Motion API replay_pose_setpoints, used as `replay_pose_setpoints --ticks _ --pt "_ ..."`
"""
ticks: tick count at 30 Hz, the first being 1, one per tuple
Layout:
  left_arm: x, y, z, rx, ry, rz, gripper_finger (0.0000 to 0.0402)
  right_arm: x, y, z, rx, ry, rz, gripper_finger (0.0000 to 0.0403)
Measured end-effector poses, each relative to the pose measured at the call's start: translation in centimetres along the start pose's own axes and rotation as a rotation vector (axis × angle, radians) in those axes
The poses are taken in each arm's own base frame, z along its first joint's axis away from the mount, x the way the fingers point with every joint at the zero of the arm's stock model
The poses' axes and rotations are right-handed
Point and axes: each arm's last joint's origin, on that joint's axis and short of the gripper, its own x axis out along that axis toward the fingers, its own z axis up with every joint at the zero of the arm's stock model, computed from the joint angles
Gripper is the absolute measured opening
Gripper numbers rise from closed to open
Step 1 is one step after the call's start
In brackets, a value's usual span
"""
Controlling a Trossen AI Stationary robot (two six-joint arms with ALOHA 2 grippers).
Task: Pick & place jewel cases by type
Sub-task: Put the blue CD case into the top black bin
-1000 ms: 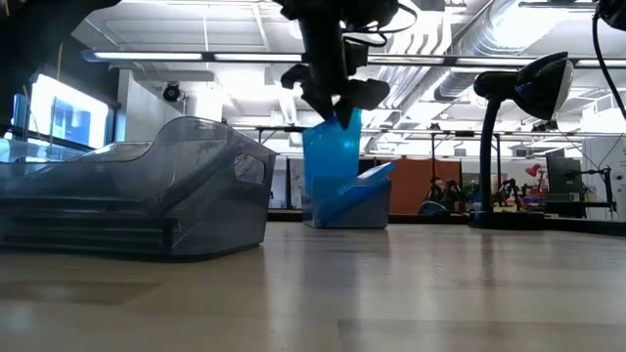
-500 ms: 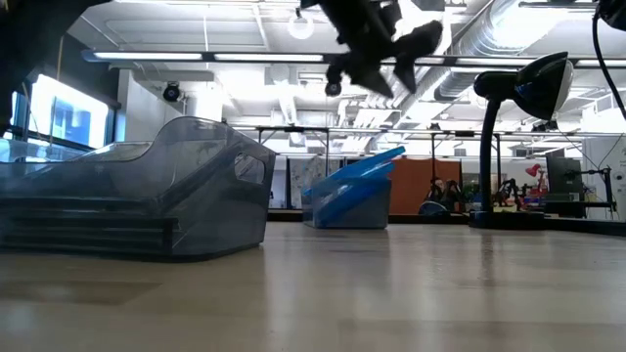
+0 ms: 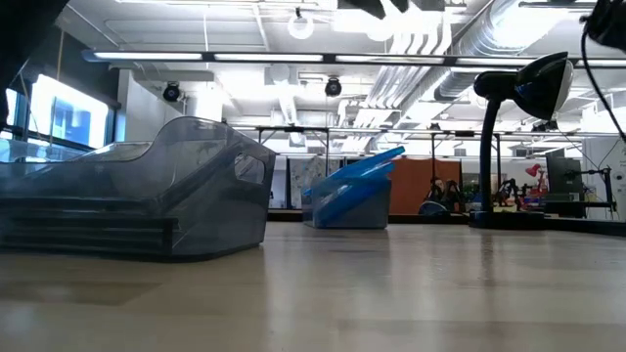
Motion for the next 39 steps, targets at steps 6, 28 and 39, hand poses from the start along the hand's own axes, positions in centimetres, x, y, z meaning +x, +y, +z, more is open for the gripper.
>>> replay_pose_setpoints --ticks 6,28,39 --pt "-4.7 -0.4 -1.8 -0.014 0.005 0.180 0.0186 -1.4 -2.5 1.0 0.118 -0.094 -0.131 0.0112" --pt "-2.4 -4.1 -8.3 -0.136 -0.037 0.346 0.0186 10.6 -15.2 -6.0 0.184 0.015 -0.651 0.0021" --pt "-2.4 -4.4 -8.2 -0.104 -0.033 0.322 0.0186 15.4 -22.0 -9.9 0.182 0.110 -0.696 0.0002"
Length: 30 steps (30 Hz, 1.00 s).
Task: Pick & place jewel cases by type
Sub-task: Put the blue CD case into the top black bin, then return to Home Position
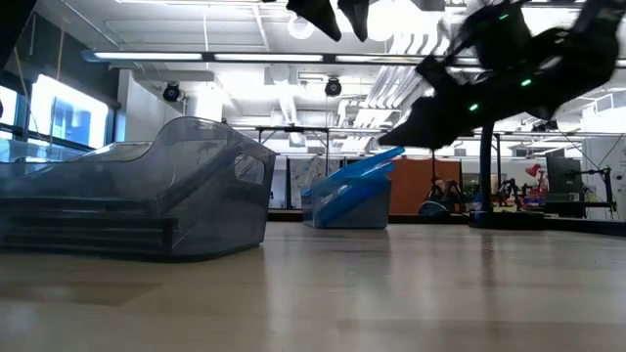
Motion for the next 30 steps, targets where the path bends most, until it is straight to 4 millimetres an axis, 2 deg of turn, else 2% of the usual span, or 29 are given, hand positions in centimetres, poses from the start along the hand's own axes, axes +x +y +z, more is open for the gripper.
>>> replay_pose_setpoints --ticks 8,14,17,20,24,27,30 --pt "0.0 0.0 0.0 0.002 0.007 -0.007 0.0186 5.5 -0.7 -0.6 -0.106 0.087 -0.021 0.0001" --pt "0.0 -0.1 -0.1 0.002 0.031 -0.030 0.0186 8.1 -0.9 -0.4 -0.099 0.107 -0.008 0.0001" --pt "0.0 -0.1 -0.1 0.003 0.044 -0.044 0.0186 8.6 -0.8 -0.3 -0.104 0.130 -0.001 0.0001" --pt "0.0 -0.1 -0.2 0.002 0.057 -0.058 0.0186 8.3 -0.1 0.1 -0.119 0.118 0.025 0.0001" --pt "0.0 -0.1 -0.3 0.011 0.067 -0.059 0.0186 7.0 0.9 2.3 -0.164 0.065 0.024 0.0001" --pt "-0.8 0.3 -1.1 -0.005 0.105 -0.033 0.0186 5.0 1.1 4.4 -0.181 0.058 0.002 0.0000" --pt "-3.2 1.7 -2.4 -0.009 0.087 0.067 0.0186 2.1 0.7 6.8 -0.222 0.059 -0.016 0.0000"
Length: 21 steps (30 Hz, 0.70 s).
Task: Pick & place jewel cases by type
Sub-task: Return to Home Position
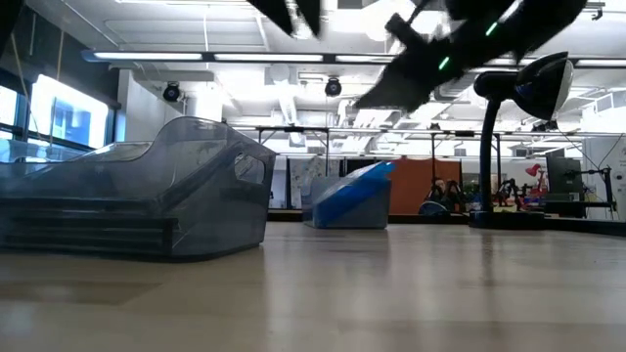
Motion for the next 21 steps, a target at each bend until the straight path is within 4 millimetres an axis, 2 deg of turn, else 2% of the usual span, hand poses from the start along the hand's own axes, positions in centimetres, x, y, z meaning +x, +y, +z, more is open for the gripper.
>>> replay_pose_setpoints --ticks 2,3,5,10,16,21 --pt "-1.6 1.0 -0.9 -0.061 -0.035 0.042 0.0186 -2.5 -0.9 1.2 -0.002 -0.005 0.008 0.0000" --pt "-2.2 0.8 -1.4 -0.094 -0.061 0.027 0.0186 -3.8 -1.4 1.7 0.011 -0.015 0.026 0.0000" --pt "-3.6 0.9 -2.1 0.005 -0.105 -0.005 0.0186 -6.4 -2.3 2.6 0.045 -0.055 0.101 0.0000" --pt "-6.1 3.3 -1.5 0.017 -0.167 -0.045 0.0186 -12.2 -4.3 3.2 0.128 -0.148 0.295 0.0000" --pt "-6.3 7.8 1.0 0.053 -0.034 -0.092 0.0186 -17.6 -6.6 2.1 0.206 -0.175 0.309 0.0000" --pt "-5.1 13.0 2.3 0.045 0.039 -0.084 0.0186 -19.9 -7.1 0.2 0.259 -0.198 0.303 0.0000"
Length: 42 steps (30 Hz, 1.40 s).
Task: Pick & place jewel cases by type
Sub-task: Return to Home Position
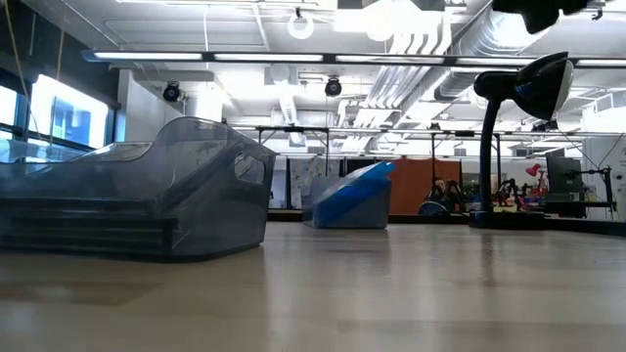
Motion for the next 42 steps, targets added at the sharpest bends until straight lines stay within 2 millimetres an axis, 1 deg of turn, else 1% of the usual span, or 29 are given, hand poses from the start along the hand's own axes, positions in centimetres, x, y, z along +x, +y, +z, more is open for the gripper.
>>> replay_pose_setpoints --ticks 2,4,6,7,9,11,14,15,17,21,24,27,30,34,37,42 --pt "0.4 2.7 0.0 -0.038 0.029 0.009 0.0186 -0.4 0.2 -1.2 0.000 -0.020 0.002 0.0000" --pt "0.8 5.1 -0.7 -0.063 0.081 0.000 0.0186 -0.5 0.3 -2.5 0.012 -0.051 -0.007 0.0000" --pt "1.4 6.4 -1.6 -0.093 0.107 -0.053 0.0186 -0.4 0.6 -3.9 0.021 -0.077 -0.012 0.0000" --pt "1.7 6.8 -2.3 -0.104 0.111 -0.103 0.0186 -0.3 0.8 -4.6 0.013 -0.085 -0.006 0.0000" --pt "2.5 6.6 -3.6 -0.089 0.089 -0.250 0.0186 0.0 1.2 -5.9 0.002 -0.103 0.012 0.0000" --pt "3.3 6.0 -5.0 -0.059 0.021 -0.437 0.0186 0.3 1.5 -7.0 0.019 -0.125 0.028 0.0000" --pt "4.7 5.1 -7.0 0.010 -0.151 -0.704 0.0186 0.6 1.9 -8.1 0.044 -0.174 0.059 0.0000" --pt "5.2 5.2 -7.8 0.029 -0.203 -0.749 0.0186 0.6 2.0 -8.3 0.041 -0.195 0.064 0.0000" --pt "6.4 5.6 -9.6 0.034 -0.275 -0.769 0.0186 0.6 2.0 -8.5 0.026 -0.217 0.067 0.0000" --pt "8.5 7.6 -12.6 -0.045 -0.340 -0.738 0.0186 0.5 2.0 -9.5 0.025 -0.204 0.077 0.0000" --pt "9.5 8.8 -14.6 -0.083 -0.388 -0.820 0.0186 0.6 2.1 -10.1 0.028 -0.206 0.088 0.0000" --pt "10.1 9.6 -16.1 -0.123 -0.453 -0.898 0.0186 0.6 2.1 -10.4 0.030 -0.210 0.081 0.0000" --pt "10.5 10.2 -17.0 -0.133 -0.500 -0.916 0.0186 0.7 2.2 -10.7 0.019 -0.196 0.078 0.0001" --pt "11.2 10.7 -18.3 -0.079 -0.488 -0.878 0.0186 0.8 2.2 -10.9 -0.043 -0.174 0.075 0.0000" --pt "11.7 10.7 -19.1 -0.069 -0.492 -0.865 0.0186 0.7 2.2 -10.9 -0.054 -0.178 0.073 0.0001" --pt "12.6 10.3 -21.0 -0.063 -0.483 -0.864 0.0186 0.7 2.2 -10.8 -0.052 -0.186 0.071 0.0004"
